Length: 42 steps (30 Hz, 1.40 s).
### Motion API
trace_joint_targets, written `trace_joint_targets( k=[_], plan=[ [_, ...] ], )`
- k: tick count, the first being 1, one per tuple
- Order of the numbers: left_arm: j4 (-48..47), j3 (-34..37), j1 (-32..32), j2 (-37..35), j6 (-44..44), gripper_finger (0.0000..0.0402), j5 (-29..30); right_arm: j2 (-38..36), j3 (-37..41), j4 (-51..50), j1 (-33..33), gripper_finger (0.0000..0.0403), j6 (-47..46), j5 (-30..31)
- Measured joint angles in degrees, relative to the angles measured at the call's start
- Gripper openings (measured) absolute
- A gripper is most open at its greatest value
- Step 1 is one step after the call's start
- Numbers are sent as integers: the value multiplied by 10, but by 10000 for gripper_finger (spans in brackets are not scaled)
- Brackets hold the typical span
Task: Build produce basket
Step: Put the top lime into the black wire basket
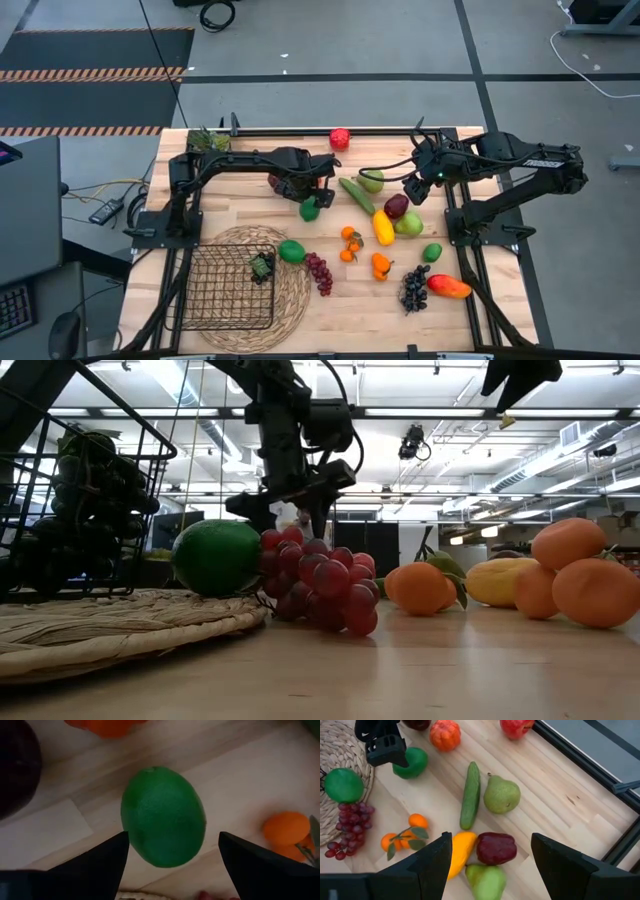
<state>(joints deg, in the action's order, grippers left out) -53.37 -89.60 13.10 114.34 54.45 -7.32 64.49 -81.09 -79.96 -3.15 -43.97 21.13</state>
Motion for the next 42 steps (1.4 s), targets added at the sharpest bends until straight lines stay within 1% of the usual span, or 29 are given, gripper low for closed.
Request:
trace_joint_targets(
  k=[5, 9, 14, 18, 24, 30, 36, 42],
  plan=[
    [-6, 0, -6, 19, -14, 316, 7, 0, 0, -1, 0, 276, -8, 0],
    [1, -2, -17, 36, -11, 316, -9, -1, 0, -4, 0, 276, -13, 0],
    [15, -2, -24, 37, -11, 316, -1, -1, 0, -11, 0, 276, -15, -1],
    [15, -1, -18, 37, -26, 314, -10, -1, 0, -11, 0, 276, -13, -1],
    [16, -1, -20, 36, -53, 286, -21, -1, 0, -13, 0, 276, -10, 0],
    [26, 0, -29, 35, -63, 260, -58, -6, 0, -54, 0, 276, -14, 3],
    [26, -23, -29, 8, -85, 252, -67, -24, 0, -78, 0, 276, -37, 14],
    [22, -72, -28, -27, -117, 251, -66, -45, 0, -77, 0, 276, -61, 18]
  ],
)
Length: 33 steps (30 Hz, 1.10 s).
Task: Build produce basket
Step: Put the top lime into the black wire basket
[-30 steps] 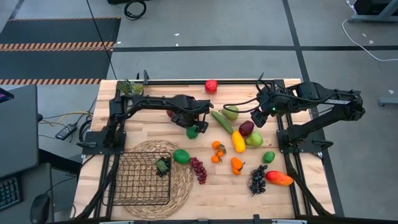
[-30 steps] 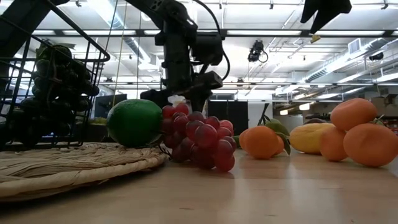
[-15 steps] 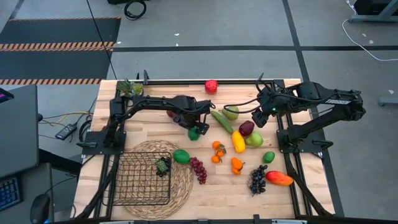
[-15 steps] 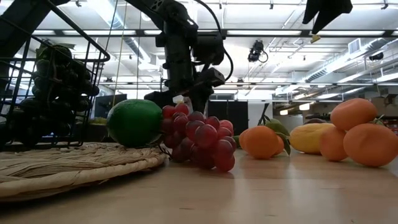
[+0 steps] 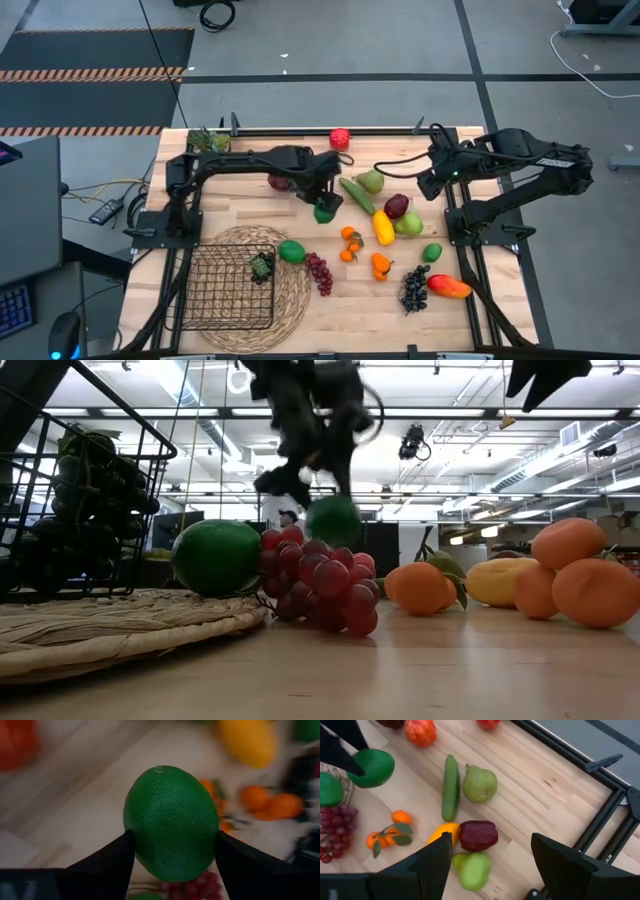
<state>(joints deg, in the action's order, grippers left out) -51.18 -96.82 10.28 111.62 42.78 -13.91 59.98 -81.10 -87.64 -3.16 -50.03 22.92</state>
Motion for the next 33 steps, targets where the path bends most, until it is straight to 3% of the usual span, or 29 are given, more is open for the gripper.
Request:
trace_joint_targets(
  k=[13, 22, 33],
  plan=[
    [-67, -107, -17, -106, -65, 252, 1, 7, 0, 8, -1, 276, -51, -1],
    [-161, -109, -49, -197, -110, 252, 12, 35, 0, 41, -1, 276, -93, -32],
    [-222, -109, -100, -288, -119, 253, 18, 94, 0, 158, -1, 276, -167, -59]
  ],
)
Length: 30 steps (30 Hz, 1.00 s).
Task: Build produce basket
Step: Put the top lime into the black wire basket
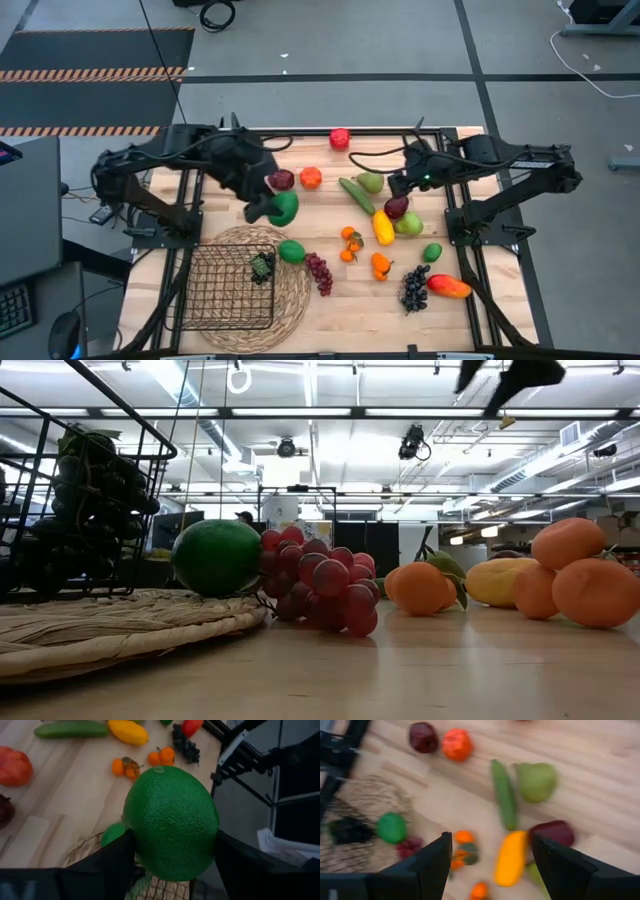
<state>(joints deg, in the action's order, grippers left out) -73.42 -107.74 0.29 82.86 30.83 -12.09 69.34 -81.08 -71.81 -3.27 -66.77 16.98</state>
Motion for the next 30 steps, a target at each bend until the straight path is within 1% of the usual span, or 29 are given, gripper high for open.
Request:
trace_joint_targets(
  k=[5, 11, 14, 21, 25, 30],
  plan=[
    [-50, 0, -21, -28, 0, 251, 10, 42, 0, 94, 0, 276, -5, -39],
    [-107, 0, -52, -51, 3, 252, 11, 92, 0, 174, -21, 276, -31, -123],
    [-125, 0, -71, -58, 28, 254, 13, 110, 0, 175, -38, 276, -21, -151],
    [-144, 1, -132, -57, 140, 253, 21, 118, 0, 168, -66, 276, 52, -162],
    [-154, 6, -178, -42, 196, 254, 33, 101, 0, 157, -77, 276, 104, -188],
    [-163, 6, -233, -12, 220, 252, 63, 64, 0, 121, -87, 274, 150, -180]
  ],
)
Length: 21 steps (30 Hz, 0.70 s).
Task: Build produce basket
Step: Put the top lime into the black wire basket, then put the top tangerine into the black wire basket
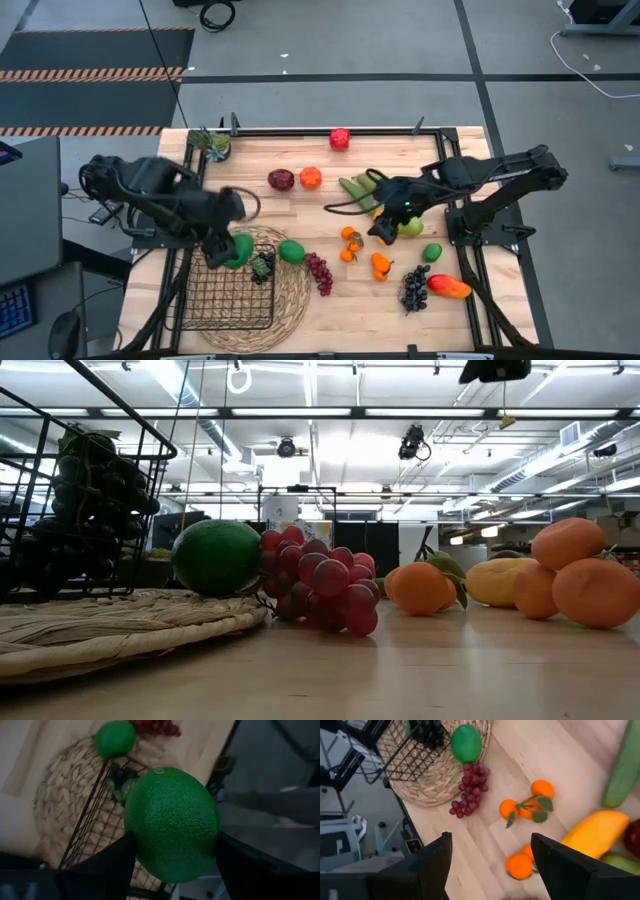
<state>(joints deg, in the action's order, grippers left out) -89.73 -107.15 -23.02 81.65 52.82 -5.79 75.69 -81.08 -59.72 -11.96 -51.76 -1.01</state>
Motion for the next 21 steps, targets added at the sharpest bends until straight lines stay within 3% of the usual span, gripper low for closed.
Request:
trace_joint_targets(
  k=[10, 21],
  plan=[
    [-3, 0, -21, 77, 36, 262, 15, -87, 0, -11, 0, 270, 24, 64],
    [-3, 0, -16, 84, -10, 313, 3, -140, 0, -14, 0, 270, 12, 139]
  ],
)
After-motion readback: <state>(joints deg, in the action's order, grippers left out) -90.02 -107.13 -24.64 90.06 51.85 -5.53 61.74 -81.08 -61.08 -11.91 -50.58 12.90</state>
